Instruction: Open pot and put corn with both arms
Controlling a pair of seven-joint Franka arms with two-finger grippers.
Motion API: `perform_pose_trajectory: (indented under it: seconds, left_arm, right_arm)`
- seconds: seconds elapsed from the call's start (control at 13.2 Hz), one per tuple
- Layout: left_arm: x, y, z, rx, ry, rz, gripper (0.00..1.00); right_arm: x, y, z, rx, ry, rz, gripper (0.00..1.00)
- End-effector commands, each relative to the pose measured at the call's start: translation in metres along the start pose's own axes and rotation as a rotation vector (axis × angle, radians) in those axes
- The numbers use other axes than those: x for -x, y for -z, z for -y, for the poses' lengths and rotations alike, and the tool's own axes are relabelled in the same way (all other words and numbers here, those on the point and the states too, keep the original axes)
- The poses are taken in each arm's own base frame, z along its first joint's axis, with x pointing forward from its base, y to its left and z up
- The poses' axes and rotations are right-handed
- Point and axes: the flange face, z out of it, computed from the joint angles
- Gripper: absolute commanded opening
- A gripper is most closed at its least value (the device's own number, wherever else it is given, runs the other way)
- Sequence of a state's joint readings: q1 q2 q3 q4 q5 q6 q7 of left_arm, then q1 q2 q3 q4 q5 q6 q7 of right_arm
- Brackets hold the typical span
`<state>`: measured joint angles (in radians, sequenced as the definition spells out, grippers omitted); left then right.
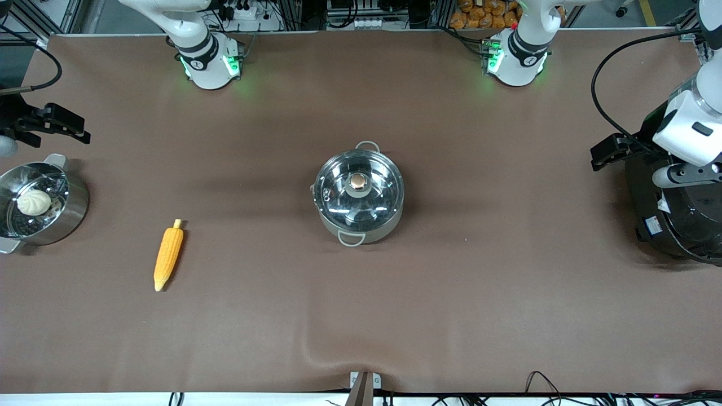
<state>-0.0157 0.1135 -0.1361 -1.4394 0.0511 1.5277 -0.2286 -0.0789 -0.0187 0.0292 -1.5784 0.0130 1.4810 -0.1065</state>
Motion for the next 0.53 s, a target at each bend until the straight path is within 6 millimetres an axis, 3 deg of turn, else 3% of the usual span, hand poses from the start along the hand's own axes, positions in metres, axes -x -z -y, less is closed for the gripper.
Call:
perform_pose_trajectory:
  seconds: [0.0, 0.15, 0.3, 0.45]
  left_arm:
    - [0.011, 0.017, 0.001, 0.017, -0.017, -0.007, 1.00]
    - [0.008, 0.015, 0.005, 0.017, -0.009, -0.006, 1.00]
    - [0.005, 0.004, -0.010, 0.018, -0.034, 0.012, 1.00]
    - [0.011, -0.011, -0.066, 0.024, -0.090, 0.035, 1.00]
  right_arm:
    - [0.004, 0.003, -0.001, -0.009, 0.006, -0.003, 1.00]
    - [0.004, 0.004, -0.001, -0.009, 0.007, -0.005, 1.00]
    - [0.004, 0.003, -0.001, -0.009, 0.007, -0.003, 1.00]
    - [0.003, 0.002, -0.003, -0.010, 0.004, 0.000, 1.00]
